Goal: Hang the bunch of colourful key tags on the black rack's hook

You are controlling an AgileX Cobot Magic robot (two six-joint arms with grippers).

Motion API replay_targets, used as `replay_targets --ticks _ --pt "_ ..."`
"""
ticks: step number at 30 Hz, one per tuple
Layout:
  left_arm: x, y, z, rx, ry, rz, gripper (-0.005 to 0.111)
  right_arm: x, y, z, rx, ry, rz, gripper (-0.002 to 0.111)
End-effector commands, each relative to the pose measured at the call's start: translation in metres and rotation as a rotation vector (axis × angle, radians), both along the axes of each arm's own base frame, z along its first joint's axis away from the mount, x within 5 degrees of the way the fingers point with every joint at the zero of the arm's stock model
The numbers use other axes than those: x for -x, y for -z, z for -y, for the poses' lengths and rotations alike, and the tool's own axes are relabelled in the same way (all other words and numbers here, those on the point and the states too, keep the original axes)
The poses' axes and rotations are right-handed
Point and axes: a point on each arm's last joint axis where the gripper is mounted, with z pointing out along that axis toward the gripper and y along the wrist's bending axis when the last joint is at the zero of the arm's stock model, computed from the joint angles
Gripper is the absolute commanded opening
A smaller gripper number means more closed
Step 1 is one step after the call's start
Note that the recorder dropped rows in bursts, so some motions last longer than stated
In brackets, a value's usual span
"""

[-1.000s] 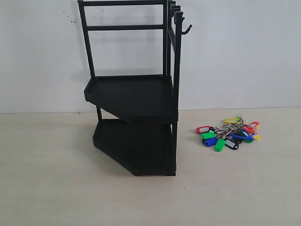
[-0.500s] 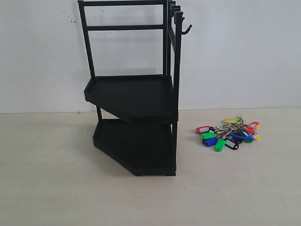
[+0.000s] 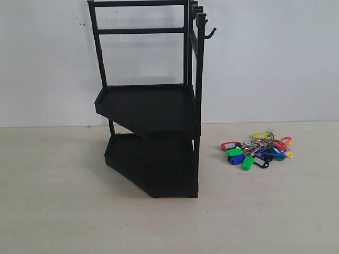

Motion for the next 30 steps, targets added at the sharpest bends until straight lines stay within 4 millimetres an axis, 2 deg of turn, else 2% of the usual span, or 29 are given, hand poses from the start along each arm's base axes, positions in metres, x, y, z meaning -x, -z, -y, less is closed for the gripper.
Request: replay_targets --ticks 1,6,9,14,18,23,28,30 --pt "0.0 -0.002 0.0 0.021 -0.006 0.016 0.004 -0.008 -0.006 0.001 0.082 -0.015 0.042 0.0" --pt "0.0 -0.002 0.0 0.021 -0.006 0.016 0.004 -0.031 0.0 0.003 0.175 -0.037 0.027 0.0" --pt "0.0 -0.002 0.0 0.021 -0.006 0.016 0.004 -0.053 0.005 0.005 0.229 -0.068 -0.073 0.0" --pt "0.0 -0.002 0.0 0.021 -0.006 0.016 0.004 -0.1 0.012 0.007 0.351 -0.179 -0.32 0.0" --pt "0.0 -0.002 0.0 0.021 -0.006 0.016 0.004 -0.135 0.017 0.009 0.43 -0.255 -0.423 0.0" --pt "0.0 -0.002 0.0 0.021 -0.006 0.016 0.004 -0.175 0.032 0.012 0.66 -0.445 -0.529 0.0" --pt "0.0 -0.002 0.0 0.021 -0.006 0.016 0.004 -0.196 0.054 0.014 1.011 -0.733 -0.591 0.0" --pt "0.0 -0.002 0.0 0.021 -0.006 0.016 0.004 -0.202 0.059 0.015 1.11 -0.78 -0.564 0.0"
